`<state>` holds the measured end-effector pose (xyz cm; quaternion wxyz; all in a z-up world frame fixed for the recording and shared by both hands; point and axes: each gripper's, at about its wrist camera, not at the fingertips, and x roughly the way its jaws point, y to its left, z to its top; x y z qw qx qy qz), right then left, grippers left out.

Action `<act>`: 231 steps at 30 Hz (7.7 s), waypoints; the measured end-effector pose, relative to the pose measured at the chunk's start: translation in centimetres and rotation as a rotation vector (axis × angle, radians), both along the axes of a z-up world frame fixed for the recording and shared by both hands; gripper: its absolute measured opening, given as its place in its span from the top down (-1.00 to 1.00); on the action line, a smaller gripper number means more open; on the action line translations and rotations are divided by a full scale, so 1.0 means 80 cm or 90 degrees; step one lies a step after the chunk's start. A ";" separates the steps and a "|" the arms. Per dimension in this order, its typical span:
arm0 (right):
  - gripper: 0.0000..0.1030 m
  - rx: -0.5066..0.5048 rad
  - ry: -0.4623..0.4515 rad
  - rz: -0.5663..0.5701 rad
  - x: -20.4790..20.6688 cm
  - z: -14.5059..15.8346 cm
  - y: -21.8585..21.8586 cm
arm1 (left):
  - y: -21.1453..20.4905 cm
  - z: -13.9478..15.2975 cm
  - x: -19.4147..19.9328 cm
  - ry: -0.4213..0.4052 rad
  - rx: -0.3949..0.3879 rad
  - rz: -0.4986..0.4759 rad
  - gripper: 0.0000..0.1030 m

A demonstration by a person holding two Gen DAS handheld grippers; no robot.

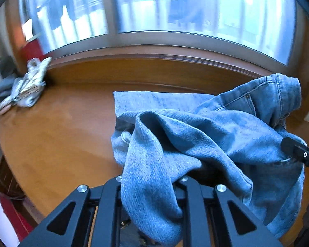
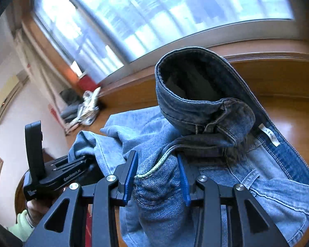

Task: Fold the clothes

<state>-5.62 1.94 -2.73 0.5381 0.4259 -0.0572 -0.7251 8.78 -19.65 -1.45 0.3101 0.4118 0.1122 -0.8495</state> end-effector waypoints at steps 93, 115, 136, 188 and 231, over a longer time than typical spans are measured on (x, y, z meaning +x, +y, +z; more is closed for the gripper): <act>-0.10 0.280 0.107 -0.084 0.061 0.028 -0.303 | -0.435 -0.064 0.156 0.018 0.180 -0.073 -0.21; 0.63 0.306 0.132 -0.173 0.092 -0.056 -0.368 | -0.392 -0.095 0.118 -0.008 0.181 -0.163 0.67; 0.60 0.295 0.102 -0.564 0.043 0.008 -0.098 | -0.325 -0.007 0.123 0.016 0.010 -0.247 0.82; 0.25 0.450 0.246 -0.107 0.121 -0.078 -0.437 | -0.393 -0.085 0.174 -0.028 0.111 -0.214 0.11; 0.03 0.315 0.162 -0.085 0.233 -0.023 -0.315 | -0.321 -0.038 0.179 -0.083 -0.092 -0.177 -0.07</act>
